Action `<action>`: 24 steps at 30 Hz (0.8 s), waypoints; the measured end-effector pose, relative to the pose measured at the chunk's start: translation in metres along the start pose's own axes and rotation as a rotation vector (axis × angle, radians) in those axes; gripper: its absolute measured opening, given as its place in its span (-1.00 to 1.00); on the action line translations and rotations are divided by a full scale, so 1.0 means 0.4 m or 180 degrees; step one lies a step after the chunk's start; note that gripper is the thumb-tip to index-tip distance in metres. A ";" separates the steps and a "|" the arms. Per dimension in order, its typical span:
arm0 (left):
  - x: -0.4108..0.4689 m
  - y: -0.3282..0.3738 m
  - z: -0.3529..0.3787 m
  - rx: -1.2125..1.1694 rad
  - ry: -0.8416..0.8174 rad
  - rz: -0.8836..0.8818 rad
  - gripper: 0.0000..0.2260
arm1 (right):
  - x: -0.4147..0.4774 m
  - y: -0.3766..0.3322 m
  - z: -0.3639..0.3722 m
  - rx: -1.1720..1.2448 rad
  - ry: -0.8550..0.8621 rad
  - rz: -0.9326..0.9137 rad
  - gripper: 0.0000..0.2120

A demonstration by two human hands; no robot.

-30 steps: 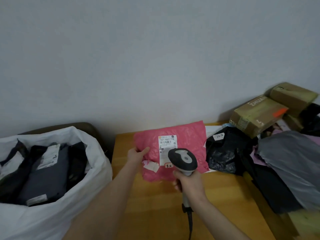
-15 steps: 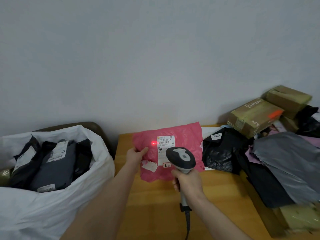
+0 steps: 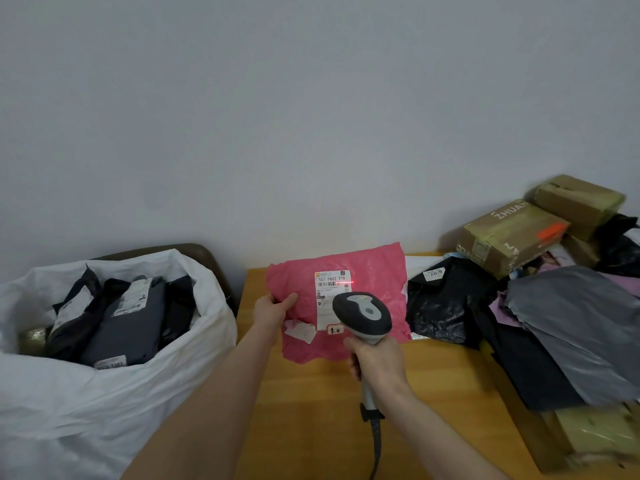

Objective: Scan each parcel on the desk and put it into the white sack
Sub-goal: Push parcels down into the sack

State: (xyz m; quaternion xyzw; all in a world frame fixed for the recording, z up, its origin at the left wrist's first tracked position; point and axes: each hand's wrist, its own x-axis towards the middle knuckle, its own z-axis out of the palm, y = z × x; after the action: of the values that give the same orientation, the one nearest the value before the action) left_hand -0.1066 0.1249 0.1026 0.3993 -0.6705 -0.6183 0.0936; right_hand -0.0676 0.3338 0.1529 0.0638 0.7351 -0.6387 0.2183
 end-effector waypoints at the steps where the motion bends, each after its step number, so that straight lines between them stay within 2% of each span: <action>1: -0.006 0.000 -0.001 0.0006 0.0002 0.0011 -0.58 | -0.004 0.000 -0.004 -0.0004 -0.0006 -0.0014 -0.75; 12: -0.048 0.001 0.002 -0.0030 0.0080 0.0049 -0.58 | -0.035 0.007 -0.028 0.0017 -0.0083 -0.0134 -0.75; 18: -0.062 -0.003 0.003 -0.0052 0.0102 0.0077 -0.57 | -0.056 0.006 -0.038 0.0125 -0.0263 -0.0297 -0.87; 24: -0.065 0.006 -0.007 -0.0120 0.0135 0.0079 -0.55 | -0.050 0.010 -0.047 0.0118 -0.0186 -0.0282 -0.82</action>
State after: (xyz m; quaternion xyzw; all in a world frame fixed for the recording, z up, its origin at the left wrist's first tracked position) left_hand -0.0885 0.1396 0.1150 0.4022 -0.6615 -0.6210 0.1230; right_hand -0.0528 0.3561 0.1589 0.0166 0.7186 -0.6628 0.2101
